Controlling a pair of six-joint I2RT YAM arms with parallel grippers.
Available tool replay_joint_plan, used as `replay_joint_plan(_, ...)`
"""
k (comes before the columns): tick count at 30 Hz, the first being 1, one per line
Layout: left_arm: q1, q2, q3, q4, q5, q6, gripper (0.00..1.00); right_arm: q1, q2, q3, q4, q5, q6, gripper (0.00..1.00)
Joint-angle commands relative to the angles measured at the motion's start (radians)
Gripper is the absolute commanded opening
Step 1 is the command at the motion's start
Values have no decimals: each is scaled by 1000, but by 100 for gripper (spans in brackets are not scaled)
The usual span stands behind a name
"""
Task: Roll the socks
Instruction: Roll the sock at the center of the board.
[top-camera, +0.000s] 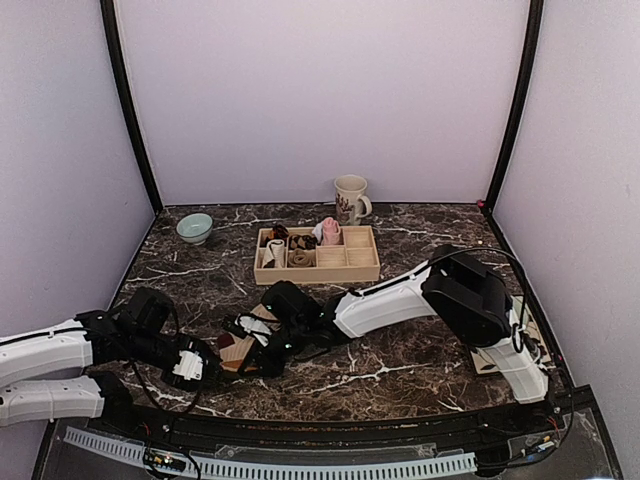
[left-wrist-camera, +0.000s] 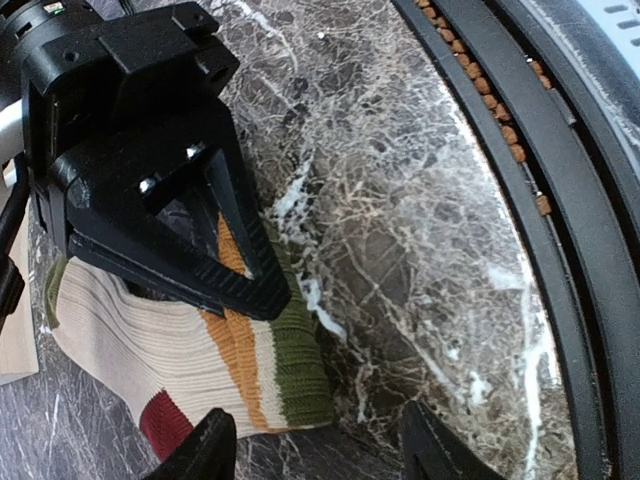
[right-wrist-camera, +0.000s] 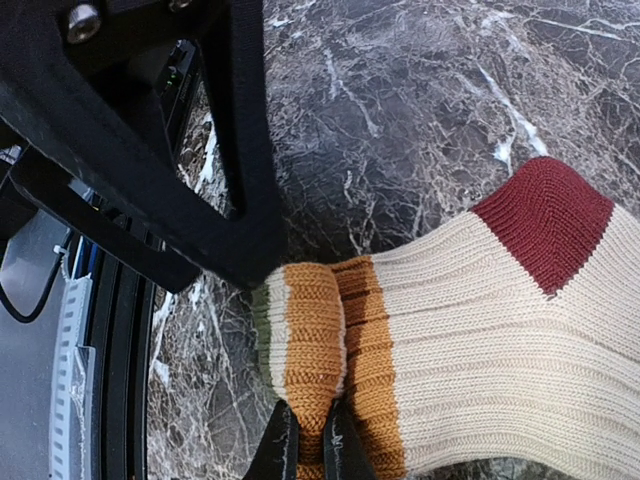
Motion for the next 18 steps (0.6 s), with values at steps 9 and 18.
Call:
replay_joint_plan(9, -97, 123, -19, 169, -113, -17, 52, -12, 116, 24, -144, -26, 154, 0)
replay_joint_plan(18, -112, 166, -32, 205, -176, -34, 43, -16, 130, 46, -133, -48, 191, 0)
